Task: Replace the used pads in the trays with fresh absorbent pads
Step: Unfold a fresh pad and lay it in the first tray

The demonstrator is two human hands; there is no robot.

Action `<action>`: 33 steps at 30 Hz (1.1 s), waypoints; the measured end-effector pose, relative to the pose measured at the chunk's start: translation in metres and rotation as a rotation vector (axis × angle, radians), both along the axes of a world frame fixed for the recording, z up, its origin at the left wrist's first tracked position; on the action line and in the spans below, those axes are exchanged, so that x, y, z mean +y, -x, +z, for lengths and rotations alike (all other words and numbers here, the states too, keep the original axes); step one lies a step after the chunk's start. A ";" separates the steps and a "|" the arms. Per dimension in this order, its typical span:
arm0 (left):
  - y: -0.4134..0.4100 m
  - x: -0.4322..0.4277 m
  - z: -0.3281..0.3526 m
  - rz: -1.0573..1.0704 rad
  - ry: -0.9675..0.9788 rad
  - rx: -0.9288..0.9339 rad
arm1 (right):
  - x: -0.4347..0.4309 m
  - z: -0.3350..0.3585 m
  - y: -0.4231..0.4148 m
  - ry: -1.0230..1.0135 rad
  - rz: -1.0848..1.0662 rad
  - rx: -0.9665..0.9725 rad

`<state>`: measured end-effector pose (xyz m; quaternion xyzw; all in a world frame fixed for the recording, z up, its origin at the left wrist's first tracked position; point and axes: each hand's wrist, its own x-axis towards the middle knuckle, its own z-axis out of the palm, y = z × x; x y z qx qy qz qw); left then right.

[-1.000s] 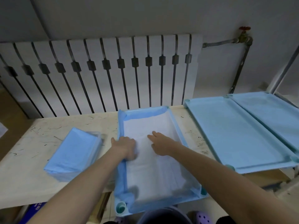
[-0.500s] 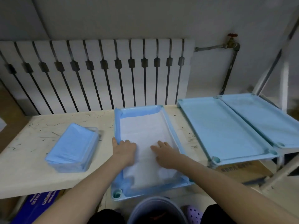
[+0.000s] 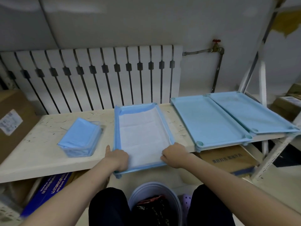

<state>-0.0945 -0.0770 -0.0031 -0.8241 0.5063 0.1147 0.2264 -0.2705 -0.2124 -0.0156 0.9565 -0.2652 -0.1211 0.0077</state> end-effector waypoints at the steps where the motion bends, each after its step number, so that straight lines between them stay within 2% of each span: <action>1: 0.000 0.001 0.000 0.016 0.017 0.035 | 0.000 0.002 0.003 -0.022 0.012 -0.027; 3: -0.001 0.003 0.000 0.076 0.203 0.101 | -0.007 0.001 0.011 -0.161 -0.135 -0.308; 5: -0.004 0.007 -0.001 0.200 0.495 0.110 | -0.020 -0.001 0.022 -0.202 -0.413 -0.661; 7: -0.007 0.010 -0.001 0.355 0.591 0.152 | -0.034 -0.006 0.037 -0.181 -0.678 -0.886; 9: -0.009 0.009 -0.004 0.514 0.545 0.275 | -0.047 -0.012 0.055 -0.158 -0.899 -0.979; 11: -0.008 0.005 -0.009 0.572 0.483 0.324 | -0.058 -0.017 0.070 -0.164 -1.090 -0.987; 16: -0.009 -0.002 -0.019 0.525 0.465 0.219 | -0.080 -0.026 0.082 -0.238 -1.372 -1.027; 20: -0.012 -0.011 -0.020 0.529 0.476 0.200 | -0.102 -0.018 0.084 -0.576 -1.608 -1.279; 22: -0.013 -0.017 -0.019 0.521 0.466 0.194 | -0.112 -0.021 0.087 -0.702 -1.663 -1.343; 25: -0.015 -0.020 -0.020 0.489 0.450 0.167 | -0.116 -0.033 0.090 -0.792 -1.618 -1.406; 33: -0.020 -0.026 -0.024 0.479 0.478 0.152 | -0.116 -0.031 0.103 -0.802 -1.461 -1.581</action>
